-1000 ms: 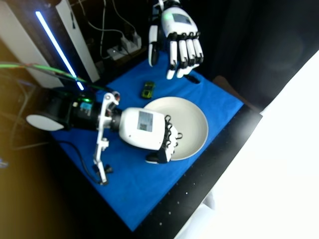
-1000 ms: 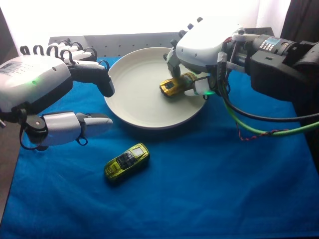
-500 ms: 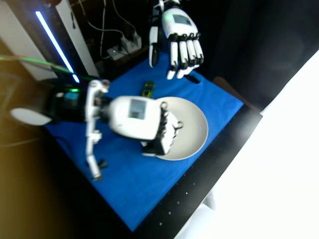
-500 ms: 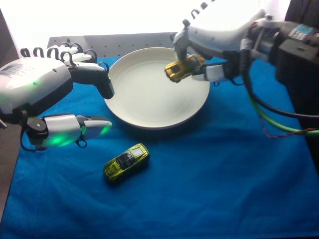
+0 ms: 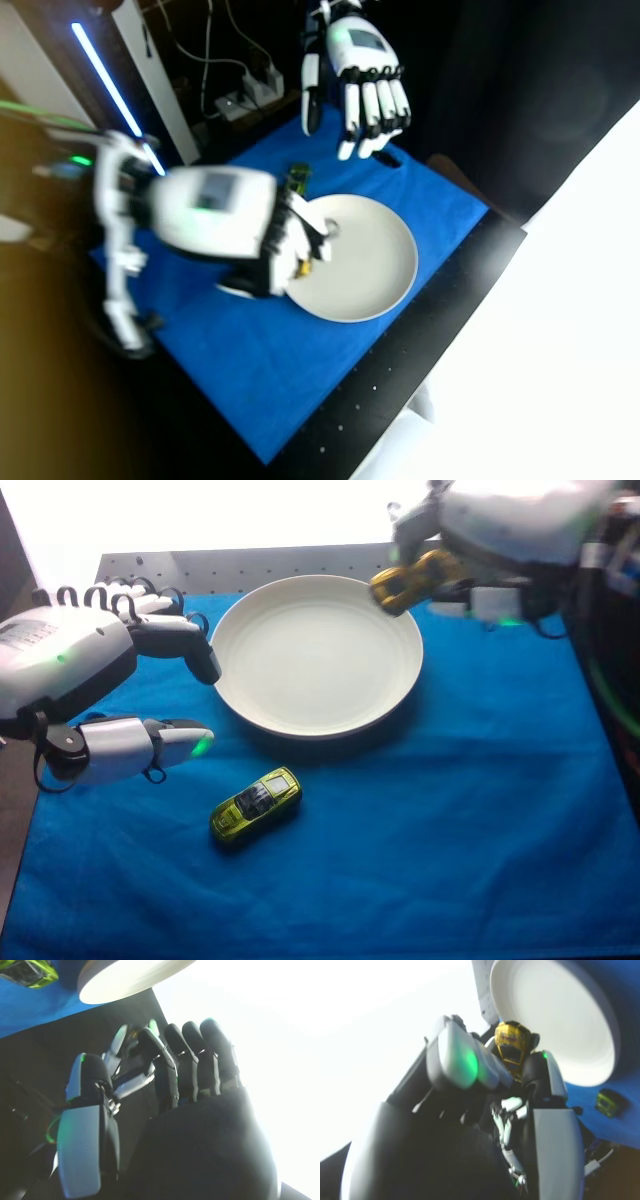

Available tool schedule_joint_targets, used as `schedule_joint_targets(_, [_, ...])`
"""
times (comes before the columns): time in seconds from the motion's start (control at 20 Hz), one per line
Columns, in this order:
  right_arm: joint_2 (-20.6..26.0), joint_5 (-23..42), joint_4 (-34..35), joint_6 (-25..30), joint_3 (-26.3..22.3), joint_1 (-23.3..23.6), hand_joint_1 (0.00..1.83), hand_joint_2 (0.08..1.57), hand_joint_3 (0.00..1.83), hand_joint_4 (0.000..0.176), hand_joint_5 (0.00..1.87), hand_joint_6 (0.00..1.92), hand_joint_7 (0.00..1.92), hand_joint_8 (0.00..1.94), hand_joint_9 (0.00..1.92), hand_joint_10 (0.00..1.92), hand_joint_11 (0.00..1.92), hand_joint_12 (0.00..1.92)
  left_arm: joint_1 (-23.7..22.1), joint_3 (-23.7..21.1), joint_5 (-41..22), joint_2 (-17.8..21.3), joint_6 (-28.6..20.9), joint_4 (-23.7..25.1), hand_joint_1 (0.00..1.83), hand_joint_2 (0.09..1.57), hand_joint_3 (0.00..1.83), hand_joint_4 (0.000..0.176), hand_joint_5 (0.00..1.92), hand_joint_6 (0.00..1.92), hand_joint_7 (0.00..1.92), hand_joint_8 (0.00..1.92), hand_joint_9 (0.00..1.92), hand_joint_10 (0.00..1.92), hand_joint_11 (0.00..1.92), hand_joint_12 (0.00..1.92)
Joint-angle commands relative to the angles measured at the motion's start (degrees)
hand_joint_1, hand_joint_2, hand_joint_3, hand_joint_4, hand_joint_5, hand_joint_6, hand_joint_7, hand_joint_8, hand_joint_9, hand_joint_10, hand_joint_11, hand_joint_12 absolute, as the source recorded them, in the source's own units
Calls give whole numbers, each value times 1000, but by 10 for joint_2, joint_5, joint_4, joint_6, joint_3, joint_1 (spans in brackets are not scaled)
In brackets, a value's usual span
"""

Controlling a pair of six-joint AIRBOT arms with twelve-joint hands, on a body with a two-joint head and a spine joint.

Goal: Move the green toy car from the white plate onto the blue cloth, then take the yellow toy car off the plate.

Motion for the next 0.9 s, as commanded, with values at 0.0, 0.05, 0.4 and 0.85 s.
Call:
schedule_joint_targets(0.0, [4,81,-8,-2,-12,-2,1140,1164,0,0,894,1141,1270,1784,1396,1921,1470,1921,-3,0,-78,3,-1,4,669,1184,0,0,493,806,241,1034,52,1375,0,1921])
schedule_joint_targets(0.05, [18,98,-10,-2,-27,-12,1135,1167,0,0,885,1151,1180,1758,1295,1921,1374,1921,-1,-1,-79,4,-1,2,688,1191,0,0,506,775,249,1032,69,1380,0,1921])
schedule_joint_targets(0.4, [105,171,-27,-2,-133,-110,1172,1093,0,0,1051,922,1153,1323,1175,1554,1091,1840,7,-3,-89,6,-1,-3,647,1206,0,0,512,712,266,1010,56,1382,0,1817])
schedule_joint_targets(0.85, [97,156,-27,35,-155,-204,843,949,0,0,432,76,466,106,400,406,60,1408,11,-5,-92,6,-1,-7,649,1180,0,0,517,803,250,1197,64,1453,0,1873])
